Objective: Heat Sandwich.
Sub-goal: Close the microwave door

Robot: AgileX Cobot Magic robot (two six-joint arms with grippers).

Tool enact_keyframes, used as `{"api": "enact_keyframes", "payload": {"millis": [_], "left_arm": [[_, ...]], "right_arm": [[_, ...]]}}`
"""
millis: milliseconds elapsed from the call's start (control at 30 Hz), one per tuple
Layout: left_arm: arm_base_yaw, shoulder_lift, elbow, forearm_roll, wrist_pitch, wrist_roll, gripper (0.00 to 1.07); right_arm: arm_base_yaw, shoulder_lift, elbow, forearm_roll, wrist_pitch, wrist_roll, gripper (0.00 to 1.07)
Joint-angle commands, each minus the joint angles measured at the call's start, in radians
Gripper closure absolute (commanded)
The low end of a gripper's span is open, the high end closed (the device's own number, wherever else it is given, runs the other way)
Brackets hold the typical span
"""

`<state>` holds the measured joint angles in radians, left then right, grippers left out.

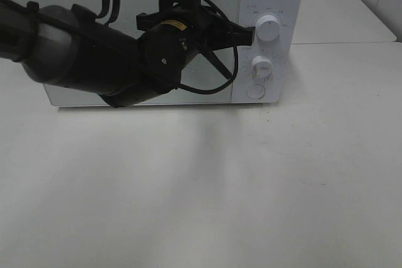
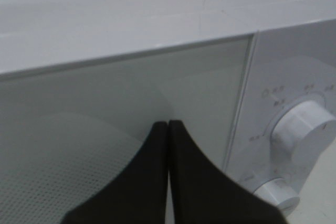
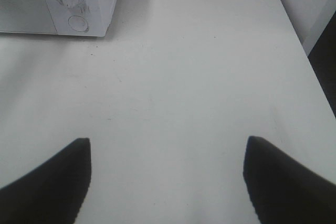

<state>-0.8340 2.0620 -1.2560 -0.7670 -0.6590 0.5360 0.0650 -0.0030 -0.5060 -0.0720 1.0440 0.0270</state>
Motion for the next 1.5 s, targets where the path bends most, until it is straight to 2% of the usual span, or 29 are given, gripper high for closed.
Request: {"api": "enact_keyframes", "payload": {"millis": [33, 500, 833, 933, 1167, 1300, 1500], "left_arm": [[0.038, 0.007, -0.031, -0.006, -0.051, -0.001, 1.06], [0.03, 0.003, -0.03, 0.0, -0.042, 0.0, 1.06], [-0.026, -0.013, -0.028, -0.032, -0.03, 0.032, 1.06], [-0.049, -0.034, -0.009, -0.052, -0.027, 0.063, 1.06], [-0.061, -0.085, 0.074, -0.053, -0.017, 0.063, 1.06], [-0.061, -0.152, 0.148, -0.046, 0.095, 0.063, 1.06], [-0.053, -0.182, 0.158, -0.029, 0.269, 0.064, 1.06]], "right_arm": [[-0.007, -0.028, 0.001, 0.001, -0.009, -0.005, 0.31], [-0.007, -0.028, 0.001, 0.001, -0.009, -0.005, 0.31], [-0.007, -0.028, 0.001, 0.001, -0.009, -0.005, 0.31], [-0.007, -0.028, 0.001, 0.001, -0.009, -0.005, 0.31], [-0.007, -0.028, 0.001, 0.001, -0.009, -0.005, 0.31], [-0.007, -0.028, 0.001, 0.001, -0.009, -0.005, 0.31], [-0.007, -0.028, 0.001, 0.001, -0.009, -0.005, 0.31]]}}
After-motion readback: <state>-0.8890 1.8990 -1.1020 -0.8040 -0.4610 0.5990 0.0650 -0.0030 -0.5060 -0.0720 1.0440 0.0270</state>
